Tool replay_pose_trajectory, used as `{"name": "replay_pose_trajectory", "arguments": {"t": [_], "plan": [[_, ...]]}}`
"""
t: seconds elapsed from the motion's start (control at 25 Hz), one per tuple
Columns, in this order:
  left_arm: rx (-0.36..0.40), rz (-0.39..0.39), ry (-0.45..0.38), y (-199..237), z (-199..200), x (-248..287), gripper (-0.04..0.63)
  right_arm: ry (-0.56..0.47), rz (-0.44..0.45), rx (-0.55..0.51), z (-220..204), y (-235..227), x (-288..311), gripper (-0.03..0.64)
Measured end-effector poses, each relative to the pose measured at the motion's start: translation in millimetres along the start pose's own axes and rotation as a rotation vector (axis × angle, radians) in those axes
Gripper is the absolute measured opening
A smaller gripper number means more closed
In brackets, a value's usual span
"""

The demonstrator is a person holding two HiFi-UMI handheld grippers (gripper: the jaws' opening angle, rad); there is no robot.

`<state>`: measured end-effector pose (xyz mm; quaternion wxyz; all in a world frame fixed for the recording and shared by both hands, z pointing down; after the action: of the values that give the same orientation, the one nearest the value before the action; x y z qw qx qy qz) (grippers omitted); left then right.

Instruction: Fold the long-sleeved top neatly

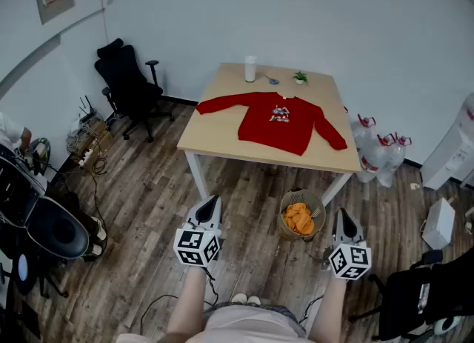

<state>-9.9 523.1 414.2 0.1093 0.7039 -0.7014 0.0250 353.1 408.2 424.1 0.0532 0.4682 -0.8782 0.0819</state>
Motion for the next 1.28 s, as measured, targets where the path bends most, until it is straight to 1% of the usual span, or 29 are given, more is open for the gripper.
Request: {"name": "replay_pose_trajectory", "arguments": {"t": [0.56, 1.0, 1.28], "plan": [[-0.009, 0.006, 0.006, 0, -5, -7, 0.002, 0.008, 0.001, -0.010, -5, 5, -5, 0.006], [-0.019, 0.001, 0.019, -11, -10, -2, 0.002, 0.007, -0.008, -0.003, -6, -3, -11, 0.009], [-0.067, 0.001, 0.009, -7, -16, -5, 0.003, -0.010, 0.016, 0.028, -9, 0, -15, 0.009]]}}
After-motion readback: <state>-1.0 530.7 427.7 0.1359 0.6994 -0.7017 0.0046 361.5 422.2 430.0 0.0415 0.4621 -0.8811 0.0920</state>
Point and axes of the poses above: the fingertips, and each gripper's own axes: x forward along the fingers, y to its left, z out of its top, the point moved 4 cm from there along -x, backward along the fingers, and after that the axes turned 8 degrees about y, right-handed, at the moved point
